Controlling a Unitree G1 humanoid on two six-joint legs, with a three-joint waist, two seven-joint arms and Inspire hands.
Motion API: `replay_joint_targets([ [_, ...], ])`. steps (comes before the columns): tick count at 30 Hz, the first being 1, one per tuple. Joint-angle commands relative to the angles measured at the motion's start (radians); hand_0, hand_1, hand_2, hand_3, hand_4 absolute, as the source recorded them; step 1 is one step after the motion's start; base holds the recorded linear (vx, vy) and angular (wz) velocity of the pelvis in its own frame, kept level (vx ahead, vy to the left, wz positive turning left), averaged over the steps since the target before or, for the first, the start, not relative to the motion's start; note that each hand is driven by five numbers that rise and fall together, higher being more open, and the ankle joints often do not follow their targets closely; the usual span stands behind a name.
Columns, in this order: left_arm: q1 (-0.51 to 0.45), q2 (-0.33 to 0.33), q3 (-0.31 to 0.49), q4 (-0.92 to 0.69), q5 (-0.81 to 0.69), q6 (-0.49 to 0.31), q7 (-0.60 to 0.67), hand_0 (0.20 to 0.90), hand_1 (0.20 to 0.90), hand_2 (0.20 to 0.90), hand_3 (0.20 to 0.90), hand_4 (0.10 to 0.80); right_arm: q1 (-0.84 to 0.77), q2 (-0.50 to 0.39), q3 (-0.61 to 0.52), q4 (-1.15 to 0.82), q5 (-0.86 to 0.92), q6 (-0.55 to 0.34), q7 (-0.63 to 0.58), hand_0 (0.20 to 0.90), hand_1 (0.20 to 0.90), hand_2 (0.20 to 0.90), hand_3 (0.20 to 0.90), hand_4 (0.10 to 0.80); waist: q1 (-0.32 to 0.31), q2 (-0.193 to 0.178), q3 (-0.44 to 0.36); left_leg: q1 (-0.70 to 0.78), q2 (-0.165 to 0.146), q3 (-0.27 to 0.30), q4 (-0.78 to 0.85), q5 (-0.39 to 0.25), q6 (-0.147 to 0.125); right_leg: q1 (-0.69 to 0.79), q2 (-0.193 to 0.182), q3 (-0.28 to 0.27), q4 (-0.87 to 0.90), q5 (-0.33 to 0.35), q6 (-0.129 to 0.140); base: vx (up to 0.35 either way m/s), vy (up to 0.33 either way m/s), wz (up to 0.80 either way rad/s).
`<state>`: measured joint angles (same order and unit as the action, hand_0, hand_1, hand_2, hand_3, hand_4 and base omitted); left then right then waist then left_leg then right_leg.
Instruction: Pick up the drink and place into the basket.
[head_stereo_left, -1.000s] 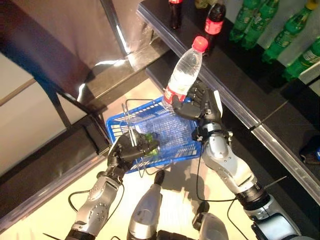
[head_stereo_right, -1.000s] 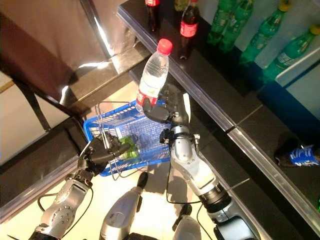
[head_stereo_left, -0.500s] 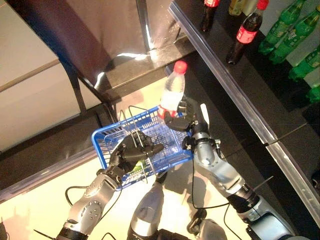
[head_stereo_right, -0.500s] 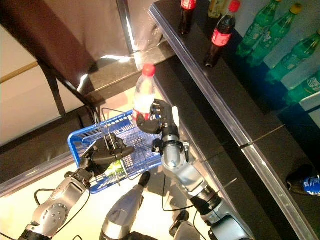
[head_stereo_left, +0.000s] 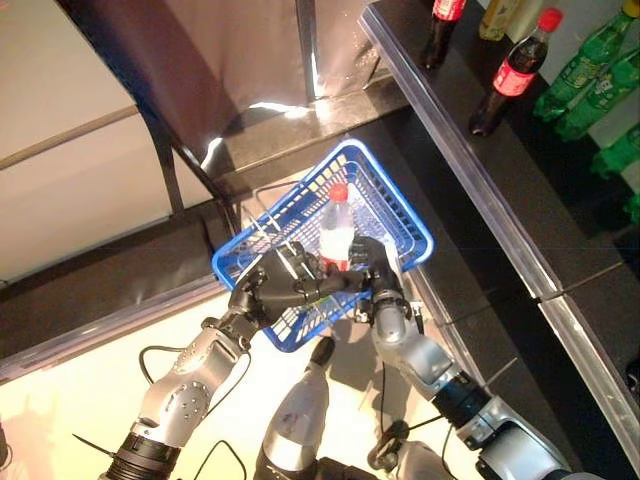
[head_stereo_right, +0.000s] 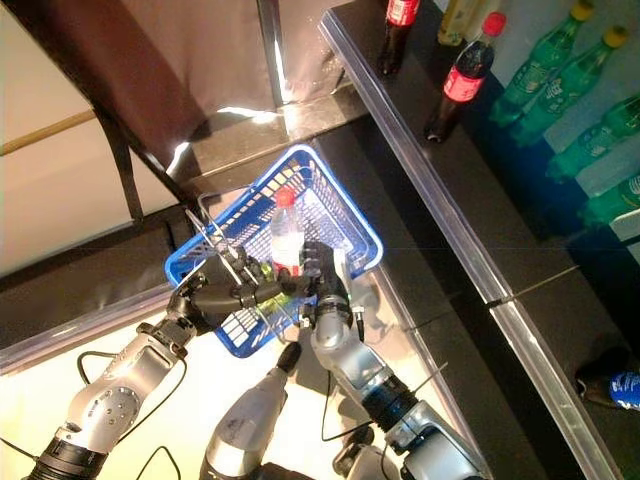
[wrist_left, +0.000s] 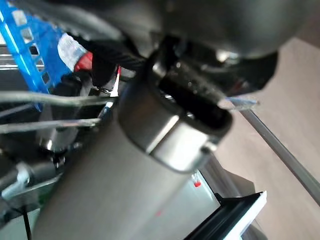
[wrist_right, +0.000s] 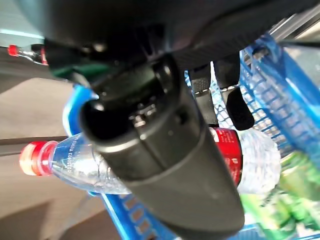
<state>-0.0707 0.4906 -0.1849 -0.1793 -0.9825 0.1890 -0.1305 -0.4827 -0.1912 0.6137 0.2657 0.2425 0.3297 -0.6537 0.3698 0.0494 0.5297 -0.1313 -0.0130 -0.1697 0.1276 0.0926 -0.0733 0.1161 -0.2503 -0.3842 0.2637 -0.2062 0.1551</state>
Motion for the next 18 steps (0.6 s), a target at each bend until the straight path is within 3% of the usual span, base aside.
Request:
replay_joint_targets([
  [1,-0.135,-0.043,0.059,-0.324,-0.098,-0.177,-0.193,0.300,0.300,0.300,0.200,0.100,-0.106,0.128,0.060,0.042,-0.117,-0.095,-0.041,0.300,0.300,0.300,0.200,0.100,0.009,-0.012,-0.232,-0.003,-0.019,-0.088,0.118,-0.093,0.013,-0.049,0.019,-0.005,0.011,0.085,-0.091,0.036,-0.013,0.06],
  [11,-0.231,-0.055,-0.008,-0.364,-0.108,-0.165,-0.307,0.300,0.300,0.300,0.200,0.100,-0.162,0.158,0.069,0.303,0.029,-0.106,-0.064,0.300,0.300,0.300,0.200,0.100,0.041,-0.015,-0.211,-0.016,-0.035,-0.105,0.143,-0.105,0.013,-0.046,0.003,-0.026,0.033,0.081,-0.085,0.034,-0.010,0.12],
  [18,-0.306,-0.036,-0.052,-0.384,-0.078,-0.191,-0.379,0.300,0.300,0.300,0.200,0.100,-0.175,0.185,0.036,0.433,0.198,-0.174,-0.067,0.300,0.300,0.300,0.200,0.100,0.042,-0.018,-0.201,-0.019,-0.036,-0.102,0.150,-0.110,0.014,-0.049,-0.006,-0.027,0.050,0.081,-0.078,0.039,0.000,0.03],
])
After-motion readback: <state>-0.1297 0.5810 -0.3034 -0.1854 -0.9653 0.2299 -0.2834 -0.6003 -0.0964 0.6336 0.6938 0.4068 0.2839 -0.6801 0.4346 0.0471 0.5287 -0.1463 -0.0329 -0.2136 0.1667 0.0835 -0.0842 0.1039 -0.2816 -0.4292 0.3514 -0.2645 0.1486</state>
